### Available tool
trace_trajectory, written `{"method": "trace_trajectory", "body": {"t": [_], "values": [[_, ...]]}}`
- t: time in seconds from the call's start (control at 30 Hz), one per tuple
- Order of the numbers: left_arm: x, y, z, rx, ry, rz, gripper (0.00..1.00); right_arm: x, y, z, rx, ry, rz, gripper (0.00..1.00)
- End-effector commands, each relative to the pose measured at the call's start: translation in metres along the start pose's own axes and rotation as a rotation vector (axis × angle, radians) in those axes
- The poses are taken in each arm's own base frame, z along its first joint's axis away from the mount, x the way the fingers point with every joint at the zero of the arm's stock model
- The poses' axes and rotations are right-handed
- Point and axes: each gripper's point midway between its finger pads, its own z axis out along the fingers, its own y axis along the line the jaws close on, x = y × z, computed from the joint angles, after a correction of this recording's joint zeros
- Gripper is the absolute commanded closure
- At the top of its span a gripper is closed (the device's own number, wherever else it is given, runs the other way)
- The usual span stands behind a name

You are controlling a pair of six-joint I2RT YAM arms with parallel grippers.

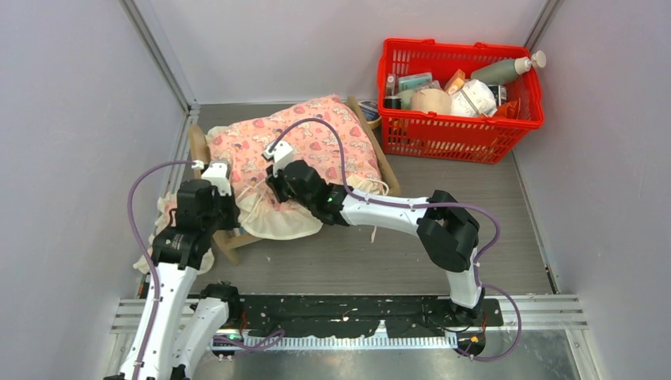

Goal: Set up the pet bed
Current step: Cross the ropes on the bed frame.

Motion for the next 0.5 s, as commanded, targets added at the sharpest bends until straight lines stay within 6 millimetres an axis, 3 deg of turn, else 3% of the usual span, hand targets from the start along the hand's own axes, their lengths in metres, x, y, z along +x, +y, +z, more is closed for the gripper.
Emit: {"method": "trace_trajectory", "body": {"t": [0.0,0.1,0.2,0.47], "values": [[-0.022,0.008,-0.012,-0.052,-0.067,-0.001,1.0,-0.047,-0.004,-0.016,-0.004,-0.11,0.03,0.95],[-0.026,0.024,-0.028,-0.148,-0.035,0.001,1.0,-0.048,-0.005,-0.016,-0.007,-0.113,0.033,0.95],[-0.042,0.026,-0.044,-0.164,-0.046,0.012,1.0,-0.047,-0.003,-0.016,-0.022,-0.114,0.038,0.95],[-0.051,0.034,-0.059,-0.209,-0.019,0.072,1.0,-0.044,0.0,-0.017,-0.037,-0.11,0.042,0.95]]}}
